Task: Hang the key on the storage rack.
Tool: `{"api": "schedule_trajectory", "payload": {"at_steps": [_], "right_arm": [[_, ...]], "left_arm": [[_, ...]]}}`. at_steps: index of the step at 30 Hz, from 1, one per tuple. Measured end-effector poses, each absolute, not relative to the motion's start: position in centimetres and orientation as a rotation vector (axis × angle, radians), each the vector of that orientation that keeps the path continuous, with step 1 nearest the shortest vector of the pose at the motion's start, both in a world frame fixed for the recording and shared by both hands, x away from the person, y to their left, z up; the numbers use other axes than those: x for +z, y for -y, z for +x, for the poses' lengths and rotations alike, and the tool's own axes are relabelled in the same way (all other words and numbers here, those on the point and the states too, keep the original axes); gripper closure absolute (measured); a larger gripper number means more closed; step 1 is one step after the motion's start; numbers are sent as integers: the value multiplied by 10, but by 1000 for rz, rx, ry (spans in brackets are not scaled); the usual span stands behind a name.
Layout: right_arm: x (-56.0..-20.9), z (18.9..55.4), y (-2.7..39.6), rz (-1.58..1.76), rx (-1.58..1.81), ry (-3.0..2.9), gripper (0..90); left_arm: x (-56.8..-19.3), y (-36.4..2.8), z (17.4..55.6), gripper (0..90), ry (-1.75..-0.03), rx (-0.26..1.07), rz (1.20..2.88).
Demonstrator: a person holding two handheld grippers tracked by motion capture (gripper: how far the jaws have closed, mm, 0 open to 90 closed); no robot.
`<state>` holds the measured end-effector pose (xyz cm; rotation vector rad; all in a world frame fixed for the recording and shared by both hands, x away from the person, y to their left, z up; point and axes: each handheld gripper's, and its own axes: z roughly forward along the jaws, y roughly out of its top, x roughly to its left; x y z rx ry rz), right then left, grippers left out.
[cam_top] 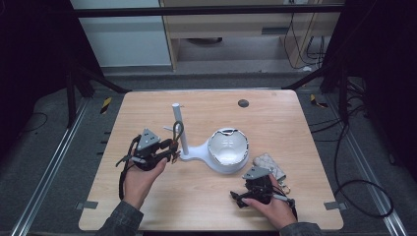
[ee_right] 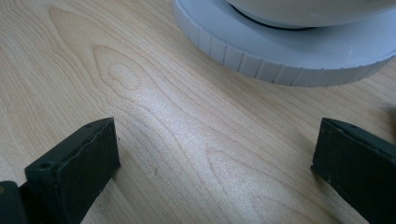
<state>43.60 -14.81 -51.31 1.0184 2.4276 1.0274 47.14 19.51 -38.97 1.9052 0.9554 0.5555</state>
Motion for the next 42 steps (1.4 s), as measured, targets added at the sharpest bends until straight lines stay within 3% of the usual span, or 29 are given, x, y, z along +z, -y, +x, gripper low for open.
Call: {"api": "schedule_trajectory", "payload": {"at_steps": [6, 9, 12, 16, 18, 24, 32, 42], "right_arm": [[-513, 436, 148, 1020, 1028, -2428, 4], [-513, 436, 148, 1020, 1027, -2427, 4], [-513, 436, 148, 1019, 1029, -2431, 3], [-512, 436, 149, 1016, 1026, -2442, 11], [-509, 436, 150, 1011, 1002, -2459, 56], [-487, 438, 160, 1003, 948, -2427, 58], [-457, 444, 179, 1068, 875, -2366, 76], [-452, 444, 196, 1115, 868, -2357, 65]], "left_arm": [[-391, -194, 474, 628, -963, 530, 1904], [-393, -194, 473, 402, -970, 547, 1906], [-403, -201, 471, 242, -983, 551, 1939], [-420, -214, 469, 152, -1012, 572, 1949], [-432, -221, 471, 110, -1024, 571, 1969], [-458, -244, 479, 57, -1063, 529, 2033], [-482, -258, 484, 57, -1128, 525, 2081], [-494, -271, 491, 56, -1208, 525, 2087]]}}
